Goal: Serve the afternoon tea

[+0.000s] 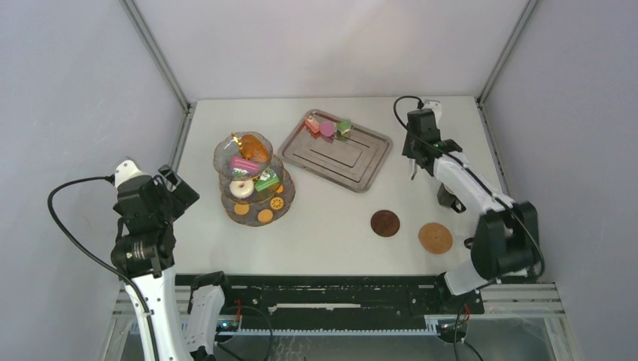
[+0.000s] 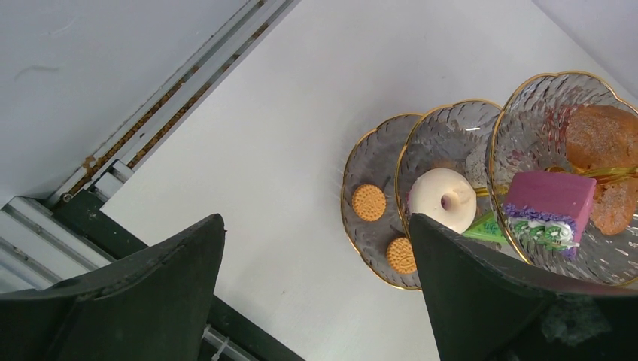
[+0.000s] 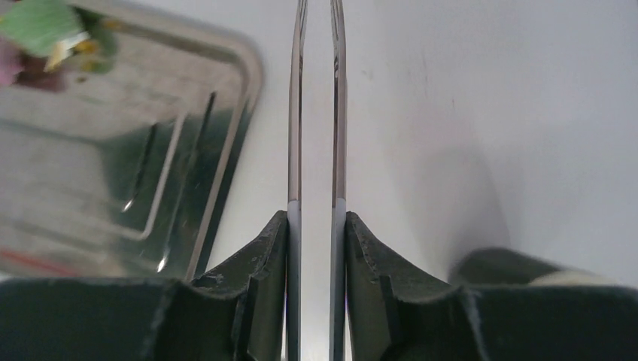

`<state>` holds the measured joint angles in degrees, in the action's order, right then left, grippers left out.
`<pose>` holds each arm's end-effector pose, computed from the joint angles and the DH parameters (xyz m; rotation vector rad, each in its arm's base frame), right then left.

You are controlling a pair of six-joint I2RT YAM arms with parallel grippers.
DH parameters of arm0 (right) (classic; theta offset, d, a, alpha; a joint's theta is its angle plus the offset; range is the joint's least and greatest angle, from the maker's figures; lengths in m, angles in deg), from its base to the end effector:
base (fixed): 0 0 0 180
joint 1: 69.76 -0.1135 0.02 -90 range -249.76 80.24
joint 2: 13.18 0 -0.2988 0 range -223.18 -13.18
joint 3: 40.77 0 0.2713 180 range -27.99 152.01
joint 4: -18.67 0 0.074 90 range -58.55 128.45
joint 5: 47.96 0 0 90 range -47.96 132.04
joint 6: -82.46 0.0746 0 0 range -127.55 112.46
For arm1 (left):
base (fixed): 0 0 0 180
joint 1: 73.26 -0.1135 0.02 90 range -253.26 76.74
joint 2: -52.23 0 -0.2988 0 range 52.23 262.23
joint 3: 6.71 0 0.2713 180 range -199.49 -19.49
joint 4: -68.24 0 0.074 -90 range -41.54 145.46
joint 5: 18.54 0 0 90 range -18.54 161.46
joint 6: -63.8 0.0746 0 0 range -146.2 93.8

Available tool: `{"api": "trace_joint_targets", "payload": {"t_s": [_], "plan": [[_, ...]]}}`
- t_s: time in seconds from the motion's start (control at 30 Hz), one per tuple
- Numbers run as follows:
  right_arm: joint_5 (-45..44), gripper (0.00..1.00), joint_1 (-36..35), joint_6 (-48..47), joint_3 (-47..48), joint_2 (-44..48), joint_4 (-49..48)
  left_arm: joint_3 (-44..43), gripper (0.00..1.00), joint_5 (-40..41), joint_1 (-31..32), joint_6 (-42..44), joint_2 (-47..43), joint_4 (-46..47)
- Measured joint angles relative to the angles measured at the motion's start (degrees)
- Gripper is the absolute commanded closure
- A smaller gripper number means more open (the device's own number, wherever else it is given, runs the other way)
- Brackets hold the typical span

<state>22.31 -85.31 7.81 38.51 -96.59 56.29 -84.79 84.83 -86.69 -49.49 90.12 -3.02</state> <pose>0.3573 0.0733 0.2948 0.1708 2.2440 -0.1084 0.1098 0.0439 0.3964 -0.7917 1.9451 0.1430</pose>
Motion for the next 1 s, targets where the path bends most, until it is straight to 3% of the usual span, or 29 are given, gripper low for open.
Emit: {"api": "trace_joint_targets", "payload": {"t_s": [0.3,0.57,0.73,1.0], "plan": [[0.0,0.62,6.7,0.9,11.5,-23.0,-5.3,-2.4,0.04,0.4,0.0,0.9,-0.9,-1.7],[1.5,0.46,10.1,1.7,27.5,-36.7,-5.6,-5.2,0.04,0.0,0.0,0.9,-0.5,-2.8],[3.8,0.25,11.6,2.0,35.4,-42.6,-3.9,-5.4,0.04,0.0,0.0,0.9,-0.5,-3.6],[4.2,0.21,12.1,1.5,39.1,-41.6,-1.0,-5.5,0.03,0.0,0.0,0.9,-0.5,-3.9]]}}
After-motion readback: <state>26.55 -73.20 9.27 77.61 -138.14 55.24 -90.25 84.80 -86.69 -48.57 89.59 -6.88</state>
